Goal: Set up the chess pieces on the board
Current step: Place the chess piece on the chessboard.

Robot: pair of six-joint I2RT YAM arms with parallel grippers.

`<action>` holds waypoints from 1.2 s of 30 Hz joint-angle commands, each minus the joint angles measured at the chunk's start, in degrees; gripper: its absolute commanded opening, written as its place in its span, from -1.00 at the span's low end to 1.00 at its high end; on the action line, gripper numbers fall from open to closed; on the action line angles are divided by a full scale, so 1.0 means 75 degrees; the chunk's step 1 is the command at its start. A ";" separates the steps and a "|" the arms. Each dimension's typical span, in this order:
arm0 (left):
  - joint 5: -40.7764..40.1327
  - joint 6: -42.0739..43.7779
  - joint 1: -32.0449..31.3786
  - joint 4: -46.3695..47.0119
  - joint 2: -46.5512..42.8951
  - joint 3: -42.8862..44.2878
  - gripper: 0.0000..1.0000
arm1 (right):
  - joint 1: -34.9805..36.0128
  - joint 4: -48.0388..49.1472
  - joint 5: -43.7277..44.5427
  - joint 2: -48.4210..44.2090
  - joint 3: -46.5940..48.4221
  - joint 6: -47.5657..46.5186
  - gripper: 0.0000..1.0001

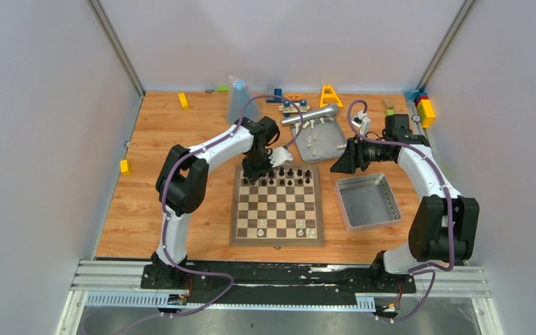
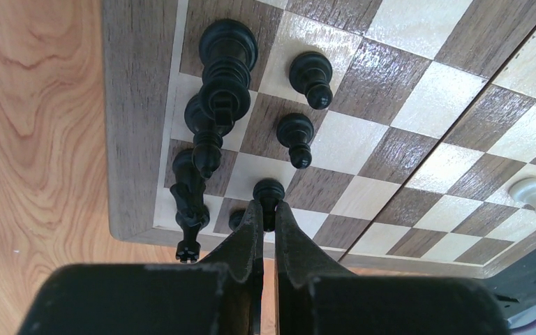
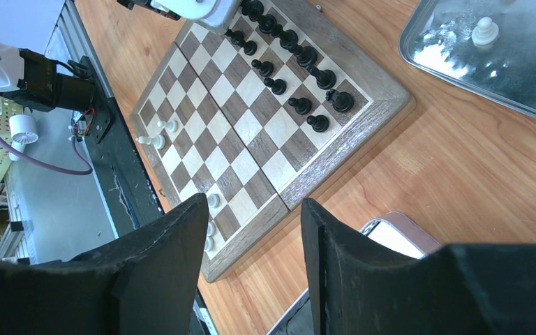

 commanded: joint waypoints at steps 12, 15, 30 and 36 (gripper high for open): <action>0.0039 -0.0148 0.0019 -0.0110 0.0130 0.0476 -0.80 | 0.0034 0.0123 -0.0084 0.0029 -0.0032 -0.0190 0.04; 0.0078 -0.0142 0.0022 -0.0154 0.0183 0.0534 -0.78 | 0.0032 0.0128 -0.0090 0.0036 -0.0032 -0.0190 0.04; 0.0107 -0.0148 0.0017 -0.0246 0.0197 0.0556 -0.57 | 0.0035 0.0112 -0.0083 0.0067 -0.0020 -0.0190 0.04; 0.0150 -0.0194 0.0019 -0.0234 0.0095 0.0604 -0.43 | 0.0035 0.0120 -0.0090 0.0063 -0.0016 -0.0190 0.04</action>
